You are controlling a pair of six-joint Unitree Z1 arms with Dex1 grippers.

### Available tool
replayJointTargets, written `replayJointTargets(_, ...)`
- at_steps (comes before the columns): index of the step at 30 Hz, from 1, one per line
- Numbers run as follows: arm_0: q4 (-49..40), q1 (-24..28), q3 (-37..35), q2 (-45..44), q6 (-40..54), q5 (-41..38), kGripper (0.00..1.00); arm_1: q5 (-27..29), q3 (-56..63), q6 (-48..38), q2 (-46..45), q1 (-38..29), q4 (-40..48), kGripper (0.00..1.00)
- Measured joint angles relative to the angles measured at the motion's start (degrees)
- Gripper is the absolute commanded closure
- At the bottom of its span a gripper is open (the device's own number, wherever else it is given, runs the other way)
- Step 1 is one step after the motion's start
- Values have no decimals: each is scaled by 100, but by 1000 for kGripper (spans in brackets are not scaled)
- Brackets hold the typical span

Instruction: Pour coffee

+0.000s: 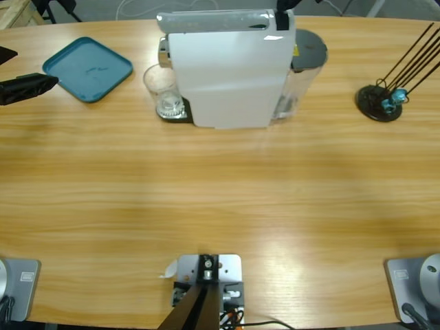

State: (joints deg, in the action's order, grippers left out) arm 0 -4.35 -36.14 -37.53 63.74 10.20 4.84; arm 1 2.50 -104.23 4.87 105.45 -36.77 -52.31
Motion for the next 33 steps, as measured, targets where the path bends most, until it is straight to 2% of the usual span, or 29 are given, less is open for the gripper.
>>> replayJointTargets(16, 0, 0, 0, 0, 0, 0, 92, 5, 448, -40, -214, -80, 293, 1000)
replayJointTargets(17, 0, 0, 0, 0, 0, 0, 92, 18, 456, -43, -228, -82, 294, 808)
replayJointTargets(18, 0, 0, 0, 0, 0, 0, 92, 34, 458, -45, -236, -87, 298, 425)
replayJointTargets(19, 0, 0, 0, 0, 0, 0, 92, 41, 458, -52, -243, -94, 313, 250)
replayJointTargets(21, 0, 0, 0, 0, 0, 0, 92, 32, 458, -60, -257, -98, 377, 61)
replayJointTargets(23, 0, 0, 0, 0, 0, 0, 92, -14, 458, -61, -293, -97, 445, 2)
replayJointTargets(29, 0, 0, 16, 0, -39, 0, 92, -59, 533, -55, -1055, -91, 623, 0)
replayJointTargets(33, 1, 0, 88, 0, -84, -2, 96, -102, 1373, -54, -1967, -79, 705, 0)
